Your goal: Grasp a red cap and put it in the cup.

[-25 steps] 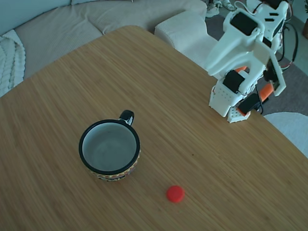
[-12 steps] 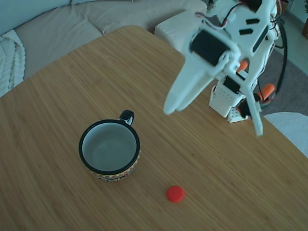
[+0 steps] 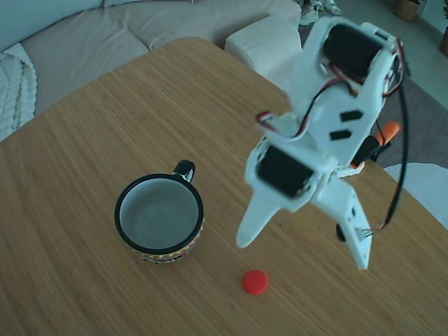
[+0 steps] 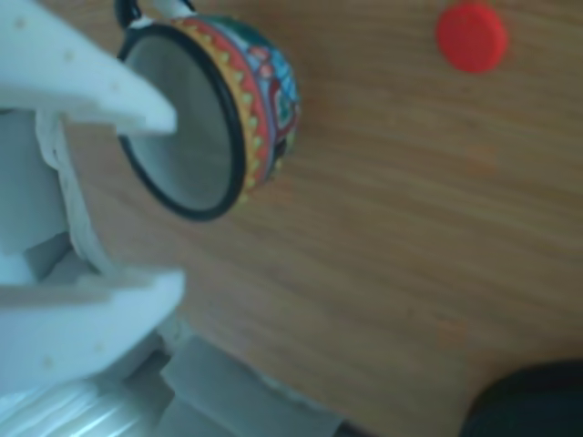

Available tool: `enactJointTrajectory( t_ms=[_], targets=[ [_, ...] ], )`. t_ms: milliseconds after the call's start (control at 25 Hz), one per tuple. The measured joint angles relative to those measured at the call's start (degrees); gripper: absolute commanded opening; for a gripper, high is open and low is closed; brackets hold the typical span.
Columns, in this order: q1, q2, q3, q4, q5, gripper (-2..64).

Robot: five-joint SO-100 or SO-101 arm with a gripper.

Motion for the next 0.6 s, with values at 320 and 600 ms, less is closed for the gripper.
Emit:
enactJointTrajectory(
  t_ms=[320,600],
  targets=[
    [2.46,-14.94,0.0,-0.62,-2.29,15.0],
    [2.2,-18.54,0.0,-0.62,-4.31,15.0]
  ],
)
